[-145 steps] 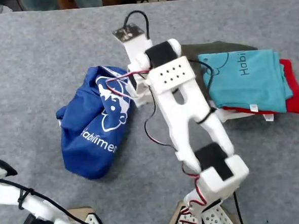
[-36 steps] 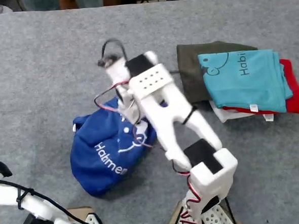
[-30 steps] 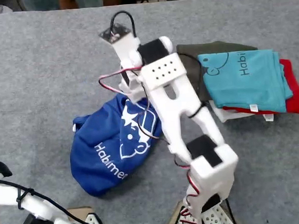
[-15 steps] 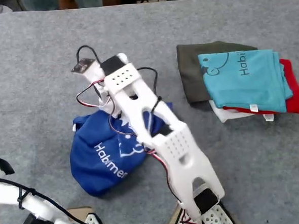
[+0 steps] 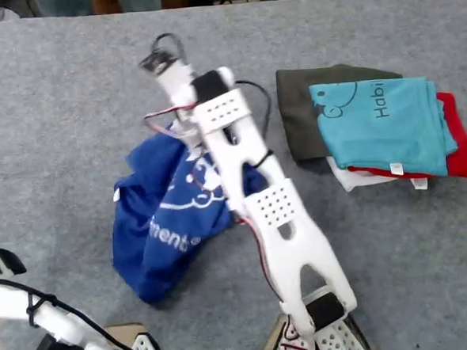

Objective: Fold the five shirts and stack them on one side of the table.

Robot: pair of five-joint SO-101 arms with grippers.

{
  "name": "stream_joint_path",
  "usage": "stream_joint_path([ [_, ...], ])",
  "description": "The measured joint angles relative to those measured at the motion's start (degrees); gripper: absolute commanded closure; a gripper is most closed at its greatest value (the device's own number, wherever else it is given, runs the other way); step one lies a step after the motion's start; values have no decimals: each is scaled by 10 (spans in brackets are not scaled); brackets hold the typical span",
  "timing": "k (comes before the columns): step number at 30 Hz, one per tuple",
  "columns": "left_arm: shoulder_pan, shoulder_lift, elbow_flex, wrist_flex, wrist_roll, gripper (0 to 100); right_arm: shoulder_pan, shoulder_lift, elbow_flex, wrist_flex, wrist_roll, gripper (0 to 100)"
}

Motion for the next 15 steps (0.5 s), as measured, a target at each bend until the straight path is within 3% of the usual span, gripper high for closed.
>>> stream_joint_path([
  [7, 55, 0, 2, 0, 25, 761, 76, 0, 45, 0, -87, 973],
  [15, 213, 0, 2, 25, 97, 759, 88, -15, 82, 0, -99, 751],
])
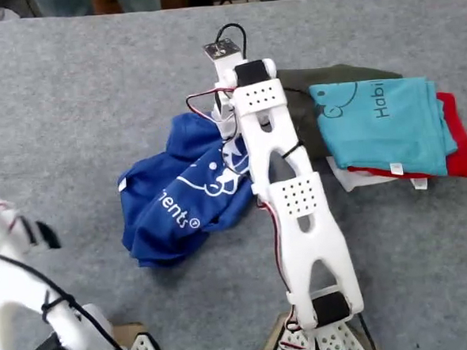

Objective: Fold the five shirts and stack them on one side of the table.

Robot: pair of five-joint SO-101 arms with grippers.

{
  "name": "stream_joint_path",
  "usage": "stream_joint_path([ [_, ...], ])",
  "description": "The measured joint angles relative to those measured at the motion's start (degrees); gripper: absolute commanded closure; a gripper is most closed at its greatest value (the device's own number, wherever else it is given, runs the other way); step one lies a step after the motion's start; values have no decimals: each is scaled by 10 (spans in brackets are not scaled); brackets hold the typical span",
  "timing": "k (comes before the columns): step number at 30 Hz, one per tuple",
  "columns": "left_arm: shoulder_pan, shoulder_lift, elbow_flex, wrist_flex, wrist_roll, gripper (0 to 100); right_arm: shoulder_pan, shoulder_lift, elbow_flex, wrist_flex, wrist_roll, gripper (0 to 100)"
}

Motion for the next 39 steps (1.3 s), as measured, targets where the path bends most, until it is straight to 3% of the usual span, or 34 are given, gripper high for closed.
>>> stream_joint_path([
  [12, 326, 38, 0, -7, 155, 759, 11, -121, 4, 0, 0, 751],
  [16, 364, 149, -7, -26, 171, 776, 27, -123, 4, 0, 0, 751],
  [20, 388, 300, -55, -25, 171, 980, 40, -123, 4, 0, 0, 751],
  [23, 399, 404, -93, -23, 152, 975, 41, -123, 4, 0, 0, 751],
  [27, 396, 461, -118, -3, 128, 972, 42, -123, 4, 0, 0, 751],
  [30, 356, 457, -119, 22, 91, 972, 42, -123, 4, 0, 0, 751],
  [39, 109, 280, -124, 143, -144, 971, -32, -123, 11, 0, -3, 749],
])
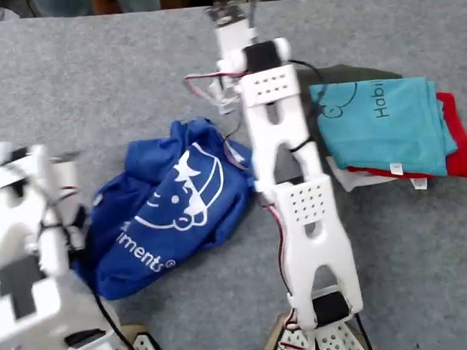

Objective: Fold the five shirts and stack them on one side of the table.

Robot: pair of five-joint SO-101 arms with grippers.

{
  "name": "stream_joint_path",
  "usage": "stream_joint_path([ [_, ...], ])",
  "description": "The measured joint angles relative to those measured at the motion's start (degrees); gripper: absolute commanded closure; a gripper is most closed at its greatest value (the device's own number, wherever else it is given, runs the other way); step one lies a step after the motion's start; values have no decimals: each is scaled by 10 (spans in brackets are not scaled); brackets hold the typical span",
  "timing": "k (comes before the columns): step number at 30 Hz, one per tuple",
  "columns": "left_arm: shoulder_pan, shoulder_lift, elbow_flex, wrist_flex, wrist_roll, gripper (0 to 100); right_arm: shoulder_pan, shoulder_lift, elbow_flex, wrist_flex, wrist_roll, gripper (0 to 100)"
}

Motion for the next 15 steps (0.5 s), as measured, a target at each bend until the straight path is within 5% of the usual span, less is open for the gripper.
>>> stream_joint_path([
  [7, -162, -76, -55, 30, -93, 971, -105, 46, 12, 0, -28, 750],
  [12, -208, -75, -94, 31, -98, 971, -140, 107, 12, -16, -31, 753],
  [15, -215, -57, -115, 31, -98, 971, -140, 131, 12, -18, -32, 844],
])
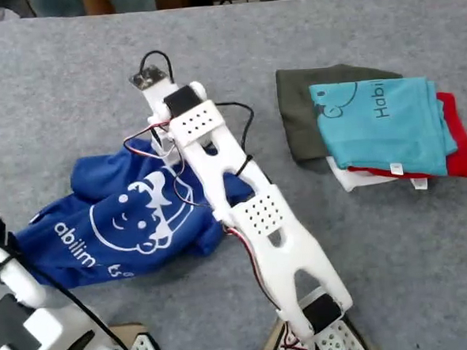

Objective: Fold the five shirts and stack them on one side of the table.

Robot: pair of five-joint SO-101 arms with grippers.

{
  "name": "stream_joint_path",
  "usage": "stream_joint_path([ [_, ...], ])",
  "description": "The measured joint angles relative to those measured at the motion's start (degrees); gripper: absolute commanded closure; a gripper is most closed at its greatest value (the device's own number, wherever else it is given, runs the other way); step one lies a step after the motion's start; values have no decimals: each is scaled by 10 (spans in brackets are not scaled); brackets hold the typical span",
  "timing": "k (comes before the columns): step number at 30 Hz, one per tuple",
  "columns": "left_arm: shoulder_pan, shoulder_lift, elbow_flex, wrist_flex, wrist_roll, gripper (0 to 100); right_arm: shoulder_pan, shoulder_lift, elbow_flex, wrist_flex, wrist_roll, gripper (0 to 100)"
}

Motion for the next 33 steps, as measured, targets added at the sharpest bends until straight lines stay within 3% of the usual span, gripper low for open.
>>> stream_joint_path([
  [2, 0, 18, -9, 0, 0, 971, 4, 5, 0, 4, 0, 973],
  [3, 0, 27, -12, 0, 0, 971, 10, 5, 0, 11, 0, 988],
  [11, 0, 103, -25, 0, 0, 971, 62, -11, 44, 18, -2, 986],
  [22, 2, 225, -141, 4, 0, 971, 122, -264, 504, 18, -25, 986],
  [27, 4, 246, -146, 6, 0, 971, 127, -378, 711, 18, 70, 984],
  [33, 9, 250, -147, 8, 0, 971, 127, -514, 824, 18, 207, 964],
])
